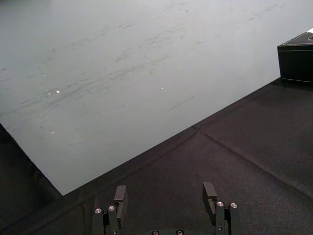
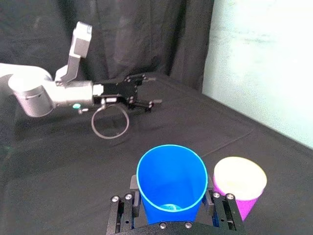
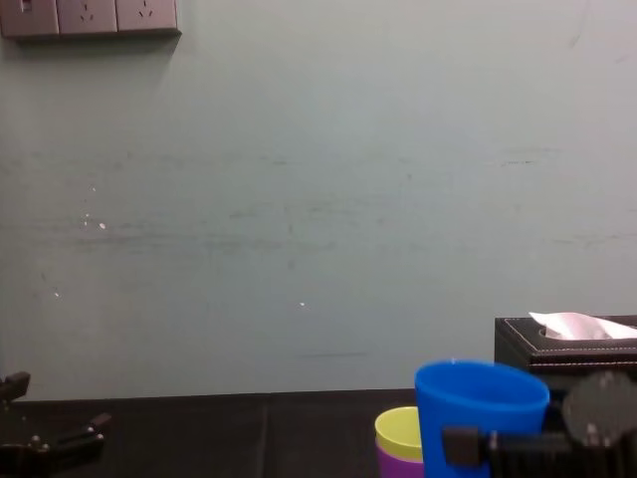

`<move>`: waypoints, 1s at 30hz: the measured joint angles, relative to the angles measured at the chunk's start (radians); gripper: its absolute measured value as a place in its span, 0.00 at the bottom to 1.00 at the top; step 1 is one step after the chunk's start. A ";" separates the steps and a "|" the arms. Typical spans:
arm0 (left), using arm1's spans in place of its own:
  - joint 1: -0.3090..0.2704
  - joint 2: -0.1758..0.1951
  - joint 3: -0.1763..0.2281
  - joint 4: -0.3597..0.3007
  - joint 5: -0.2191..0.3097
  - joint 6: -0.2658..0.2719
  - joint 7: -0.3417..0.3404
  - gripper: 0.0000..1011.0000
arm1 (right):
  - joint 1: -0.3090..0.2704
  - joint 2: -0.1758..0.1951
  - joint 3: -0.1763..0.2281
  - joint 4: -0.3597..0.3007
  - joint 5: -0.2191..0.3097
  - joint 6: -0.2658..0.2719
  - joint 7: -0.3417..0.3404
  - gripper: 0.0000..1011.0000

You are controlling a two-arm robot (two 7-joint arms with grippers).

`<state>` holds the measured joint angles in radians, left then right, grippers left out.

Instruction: Stack the three plastic cups sequentially using one hand.

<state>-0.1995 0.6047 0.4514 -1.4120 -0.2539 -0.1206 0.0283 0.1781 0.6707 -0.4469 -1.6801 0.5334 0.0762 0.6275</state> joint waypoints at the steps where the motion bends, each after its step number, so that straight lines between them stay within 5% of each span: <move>1: 0.000 0.000 0.000 0.000 0.000 0.000 0.000 1.00 | 0.009 0.002 0.003 -0.004 0.003 0.003 -0.004 0.72; 15: 0.000 0.000 0.000 0.000 0.000 0.000 0.000 1.00 | 0.104 -0.011 -0.001 0.007 0.011 0.034 -0.028 0.72; 30: 0.000 0.000 0.000 0.000 0.000 0.000 0.000 1.00 | 0.206 -0.068 -0.048 0.110 -0.026 0.065 -0.044 0.72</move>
<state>-0.1995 0.6047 0.4514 -1.4120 -0.2539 -0.1205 0.0283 0.3844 0.6028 -0.4952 -1.5697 0.5076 0.1409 0.5834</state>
